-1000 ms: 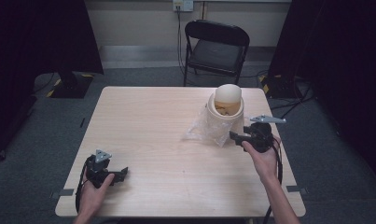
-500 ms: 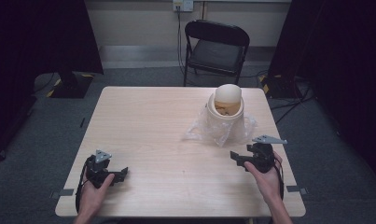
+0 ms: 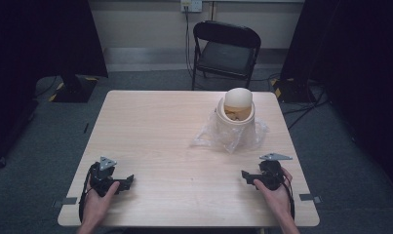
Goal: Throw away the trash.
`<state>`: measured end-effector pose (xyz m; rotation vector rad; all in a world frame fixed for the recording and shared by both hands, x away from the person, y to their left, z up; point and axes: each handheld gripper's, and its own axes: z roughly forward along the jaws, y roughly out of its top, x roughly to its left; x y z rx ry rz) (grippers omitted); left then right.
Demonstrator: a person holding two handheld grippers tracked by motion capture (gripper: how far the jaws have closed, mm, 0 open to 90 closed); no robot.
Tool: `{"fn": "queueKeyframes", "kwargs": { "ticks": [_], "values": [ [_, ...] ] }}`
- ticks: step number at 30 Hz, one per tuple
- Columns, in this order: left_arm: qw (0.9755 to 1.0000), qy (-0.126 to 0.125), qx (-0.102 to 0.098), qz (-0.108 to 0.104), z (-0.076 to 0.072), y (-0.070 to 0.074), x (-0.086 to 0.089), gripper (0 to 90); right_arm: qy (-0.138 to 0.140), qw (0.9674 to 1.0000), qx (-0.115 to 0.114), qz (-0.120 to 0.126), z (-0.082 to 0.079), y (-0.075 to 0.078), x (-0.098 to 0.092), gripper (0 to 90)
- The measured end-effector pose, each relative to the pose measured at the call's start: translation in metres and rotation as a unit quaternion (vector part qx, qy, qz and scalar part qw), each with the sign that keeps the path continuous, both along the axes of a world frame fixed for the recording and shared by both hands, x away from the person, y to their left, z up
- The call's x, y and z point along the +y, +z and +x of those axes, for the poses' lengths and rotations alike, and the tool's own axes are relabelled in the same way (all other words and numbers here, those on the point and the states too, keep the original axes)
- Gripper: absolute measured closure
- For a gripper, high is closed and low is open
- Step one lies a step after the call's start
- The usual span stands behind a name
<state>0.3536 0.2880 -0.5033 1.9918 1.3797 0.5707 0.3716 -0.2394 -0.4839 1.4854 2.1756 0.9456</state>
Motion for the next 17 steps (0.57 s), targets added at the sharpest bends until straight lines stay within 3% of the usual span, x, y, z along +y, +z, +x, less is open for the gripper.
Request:
{"fn": "queueKeyframes", "kwargs": {
  "ticks": [3, 4, 5, 7, 8, 9, 17],
  "values": [
    [1.0000, 0.000, 0.000, 0.000, 0.000, 0.000, 0.000, 0.3, 0.001, 0.9999, 0.002, -0.014, -0.001, -0.007, 0.007, 14.5],
    [1.0000, 0.000, 0.000, 0.000, 0.000, 0.000, 0.000, 0.3, 0.000, 0.9991, -0.008, -0.041, -0.002, -0.009, 0.013, 14.2],
    [1.0000, 0.000, 0.000, 0.000, 0.000, 0.000, 0.000, 0.3, -0.002, 0.9988, -0.016, -0.047, -0.003, -0.010, 0.015, 13.6],
    [1.0000, 0.000, 0.000, 0.000, 0.000, 0.000, 0.000, 0.3, -0.007, 0.9988, -0.023, -0.043, -0.004, -0.012, 0.016, 13.3],
    [1.0000, 0.000, 0.000, 0.000, 0.000, 0.000, 0.000, 0.3, -0.014, 0.9983, -0.043, -0.036, -0.007, -0.016, 0.016, 12.2],
    [1.0000, 0.001, 0.000, 0.000, 0.000, 0.000, 0.000, 0.2, -0.014, 0.9982, -0.047, -0.035, -0.007, -0.016, 0.016, 12.2],
    [1.0000, -0.001, 0.000, 0.000, 0.000, 0.000, 0.000, 0.2, -0.014, 0.9982, -0.047, -0.035, -0.007, -0.016, 0.016, 12.1]
  ]
}}
